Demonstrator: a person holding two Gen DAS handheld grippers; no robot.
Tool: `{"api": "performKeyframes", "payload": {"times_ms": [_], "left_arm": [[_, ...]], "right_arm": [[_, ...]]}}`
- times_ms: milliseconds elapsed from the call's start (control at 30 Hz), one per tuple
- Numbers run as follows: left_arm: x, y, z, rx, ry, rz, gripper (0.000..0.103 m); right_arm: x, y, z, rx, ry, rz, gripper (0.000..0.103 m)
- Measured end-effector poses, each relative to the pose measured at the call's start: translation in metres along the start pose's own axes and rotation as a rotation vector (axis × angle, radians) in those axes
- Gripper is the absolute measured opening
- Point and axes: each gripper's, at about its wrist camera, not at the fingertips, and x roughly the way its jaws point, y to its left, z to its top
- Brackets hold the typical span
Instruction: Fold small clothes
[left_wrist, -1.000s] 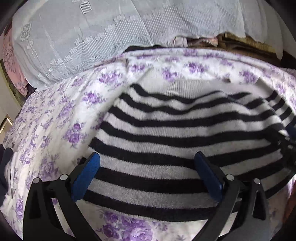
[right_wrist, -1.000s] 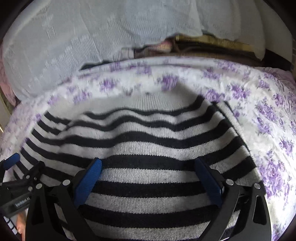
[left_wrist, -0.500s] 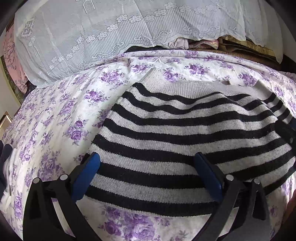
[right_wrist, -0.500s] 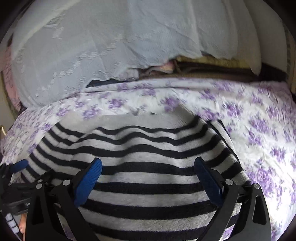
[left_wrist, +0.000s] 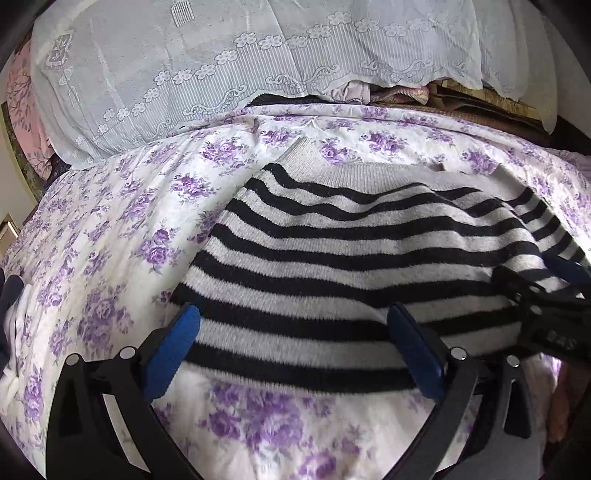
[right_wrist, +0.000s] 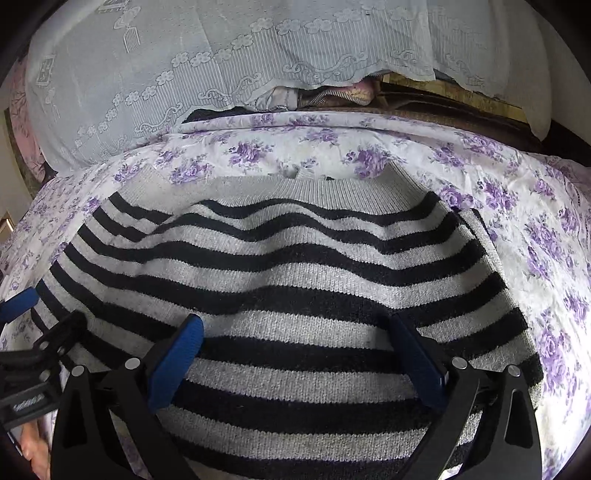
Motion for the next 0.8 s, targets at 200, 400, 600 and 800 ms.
{"api": "performKeyframes", "payload": {"times_ms": [200, 400, 600, 800], "left_arm": [[-0.017, -0.002, -0.011, -0.001, -0.006, -0.013, 0.099], [-0.025, 0.000, -0.021, -0.007, 0.005, -0.019, 0.099], [-0.025, 0.008, -0.025, -0.049, 0.030, -0.077, 0.099], [-0.019, 0.015, -0.025, -0.097, 0.063, -0.140, 0.099]], "right_arm": [[0.000, 0.000, 0.000, 0.000, 0.000, 0.000, 0.100], [0.000, 0.000, 0.000, 0.001, 0.000, 0.000, 0.100], [0.000, 0.000, 0.000, 0.001, -0.001, -0.001, 0.100], [0.000, 0.000, -0.001, 0.001, -0.001, -0.001, 0.100]]}}
